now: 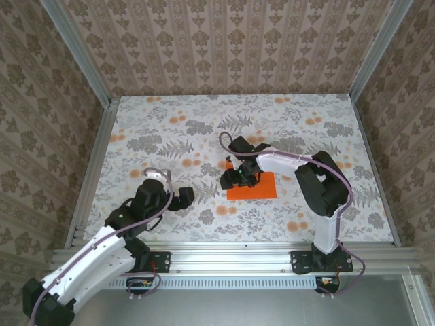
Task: Fold a paper plane with a square sheet of paper (pick it up from the middle)
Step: Move the square sheet of paper to the center of the table.
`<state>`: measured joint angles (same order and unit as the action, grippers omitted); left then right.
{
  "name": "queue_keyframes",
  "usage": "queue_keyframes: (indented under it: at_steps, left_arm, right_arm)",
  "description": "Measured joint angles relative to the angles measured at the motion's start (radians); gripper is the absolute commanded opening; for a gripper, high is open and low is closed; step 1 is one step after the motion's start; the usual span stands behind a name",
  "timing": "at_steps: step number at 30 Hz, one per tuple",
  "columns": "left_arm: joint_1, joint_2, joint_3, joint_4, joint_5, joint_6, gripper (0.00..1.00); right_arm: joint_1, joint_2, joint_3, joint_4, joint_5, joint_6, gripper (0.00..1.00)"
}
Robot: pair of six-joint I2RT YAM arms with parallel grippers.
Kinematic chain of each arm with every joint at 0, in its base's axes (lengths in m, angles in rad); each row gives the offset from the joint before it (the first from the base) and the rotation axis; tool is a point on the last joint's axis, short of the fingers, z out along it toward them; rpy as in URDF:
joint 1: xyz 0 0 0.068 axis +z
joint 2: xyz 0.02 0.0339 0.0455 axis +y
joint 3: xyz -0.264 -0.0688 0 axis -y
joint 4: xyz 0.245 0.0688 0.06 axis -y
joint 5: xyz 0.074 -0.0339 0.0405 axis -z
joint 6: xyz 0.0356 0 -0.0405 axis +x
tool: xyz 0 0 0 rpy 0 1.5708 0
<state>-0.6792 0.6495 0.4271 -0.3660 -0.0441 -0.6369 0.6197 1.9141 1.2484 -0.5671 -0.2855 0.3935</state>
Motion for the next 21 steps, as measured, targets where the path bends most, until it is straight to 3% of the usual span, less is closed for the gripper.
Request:
queue_keyframes:
  at_steps: [6, 10, 16, 21]
  left_arm:
    - [0.000, 0.286, 0.135, 0.025, 0.071, 0.011, 1.00]
    - [-0.002, 0.494, 0.267, 0.065, 0.105, 0.027, 1.00]
    - [0.000, 0.669, 0.353, 0.129, 0.138, 0.027, 1.00]
    - [0.012, 0.747, 0.370, 0.160, 0.156, 0.011, 1.00]
  right_arm:
    - [0.005, -0.109, 0.029, -0.180, 0.208, 0.024, 0.85]
    - [0.004, -0.132, 0.122, -0.270, 0.350, 0.033, 0.89]
    - [0.002, -0.052, 0.219, -0.329, 0.433, 0.041, 1.00]
    - [0.002, -0.005, 0.219, -0.329, 0.452, 0.078, 1.00]
